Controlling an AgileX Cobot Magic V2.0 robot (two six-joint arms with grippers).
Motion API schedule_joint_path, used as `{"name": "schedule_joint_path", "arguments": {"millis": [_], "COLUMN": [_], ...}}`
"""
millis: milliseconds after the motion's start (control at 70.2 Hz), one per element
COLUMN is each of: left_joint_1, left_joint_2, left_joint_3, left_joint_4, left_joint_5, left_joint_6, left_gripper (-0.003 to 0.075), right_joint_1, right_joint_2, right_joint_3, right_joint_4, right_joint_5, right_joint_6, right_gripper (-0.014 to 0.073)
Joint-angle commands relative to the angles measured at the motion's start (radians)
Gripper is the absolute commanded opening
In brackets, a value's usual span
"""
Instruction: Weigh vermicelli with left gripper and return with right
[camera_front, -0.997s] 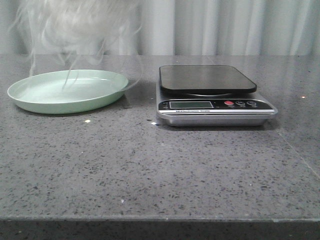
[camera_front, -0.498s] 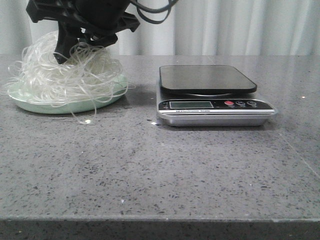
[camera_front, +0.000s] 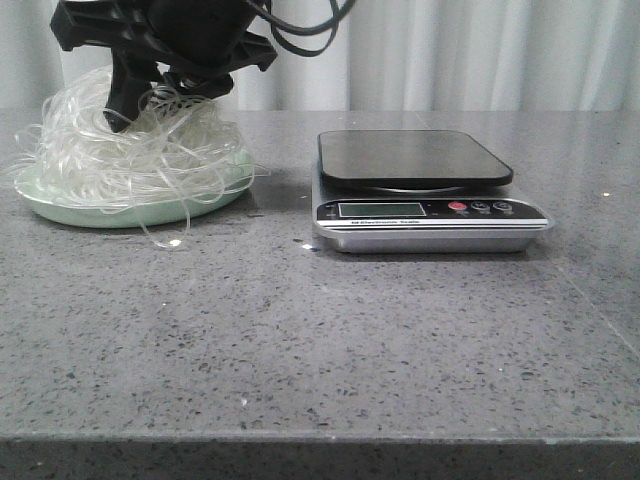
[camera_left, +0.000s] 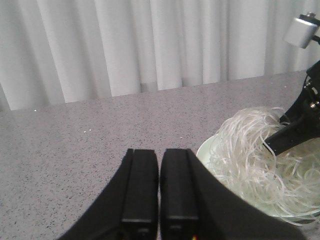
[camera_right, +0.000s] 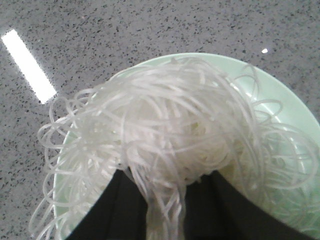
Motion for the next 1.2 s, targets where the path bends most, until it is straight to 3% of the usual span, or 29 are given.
{"name": "schedule_joint_path", "arguments": {"millis": [0, 128, 641, 755, 940, 1182], "left_joint_1": [-0.007, -0.007, -0.007, -0.007, -0.007, -0.007], "left_joint_2": [0.005, 0.005, 0.005, 0.005, 0.005, 0.005], "left_joint_3": [-0.028, -0.028, -0.028, -0.028, -0.028, -0.028], "left_joint_4": [-0.014, -0.014, -0.014, -0.014, -0.014, -0.014], "left_joint_5": [-0.069, -0.069, -0.069, -0.069, -0.069, -0.069], "left_joint_6": [0.000, 0.000, 0.000, 0.000, 0.000, 0.000], "left_gripper": [0.0137, 0.0137, 0.0137, 0.0137, 0.0137, 0.0137], "right_joint_1": [-0.001, -0.008, -0.151, -0.212, -0.340, -0.480], "right_joint_2": [-0.071, -0.089, -0.274, -0.331, -0.414, -0.517], "right_joint_3": [-0.036, -0.036, -0.036, -0.036, -0.036, 0.048], "right_joint_4": [0.023, 0.022, 0.022, 0.022, 0.020, 0.012], "right_joint_5": [-0.046, 0.000, 0.115, 0.158, 0.263, 0.298], "right_joint_6": [-0.009, -0.009, -0.009, -0.009, -0.009, -0.009], "right_gripper": [0.0456, 0.0554, 0.0543, 0.0448, 0.0150, 0.0153]}}
